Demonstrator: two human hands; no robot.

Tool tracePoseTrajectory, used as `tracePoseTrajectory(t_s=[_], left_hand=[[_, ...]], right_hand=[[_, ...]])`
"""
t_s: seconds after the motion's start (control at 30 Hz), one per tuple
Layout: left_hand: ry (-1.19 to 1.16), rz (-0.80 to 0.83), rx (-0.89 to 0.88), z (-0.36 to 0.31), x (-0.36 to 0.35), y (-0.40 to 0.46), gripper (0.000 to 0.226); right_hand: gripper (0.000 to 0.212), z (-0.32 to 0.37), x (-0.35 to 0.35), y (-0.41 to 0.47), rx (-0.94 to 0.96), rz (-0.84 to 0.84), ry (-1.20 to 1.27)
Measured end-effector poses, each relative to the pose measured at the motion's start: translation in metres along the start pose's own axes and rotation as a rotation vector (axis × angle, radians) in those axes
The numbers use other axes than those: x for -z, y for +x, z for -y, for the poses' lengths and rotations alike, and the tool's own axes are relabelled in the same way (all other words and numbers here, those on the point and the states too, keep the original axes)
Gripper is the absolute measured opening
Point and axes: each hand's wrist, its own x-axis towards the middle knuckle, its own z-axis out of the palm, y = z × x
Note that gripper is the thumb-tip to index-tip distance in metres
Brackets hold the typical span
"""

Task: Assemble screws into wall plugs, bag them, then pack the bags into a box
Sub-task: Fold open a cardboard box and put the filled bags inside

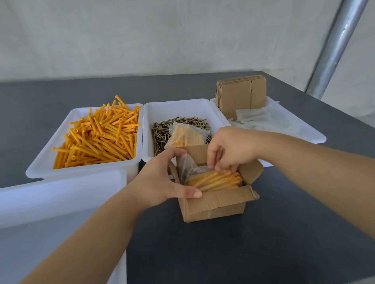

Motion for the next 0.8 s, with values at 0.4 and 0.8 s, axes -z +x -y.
tracePoseTrajectory(t_s=[0.4, 0.8], left_hand=[[0.082, -0.013, -0.037, -0.001, -0.002, 0.003, 0.07], [-0.152, 0.007, 0.062, 0.001, 0.0, 0.002, 0.056]], right_hand=[[0.031, 0.042, -0.039, -0.02, 0.156, 0.186, -0.421], [0.038, 0.014, -0.044, -0.041, 0.129, -0.222, -0.193]])
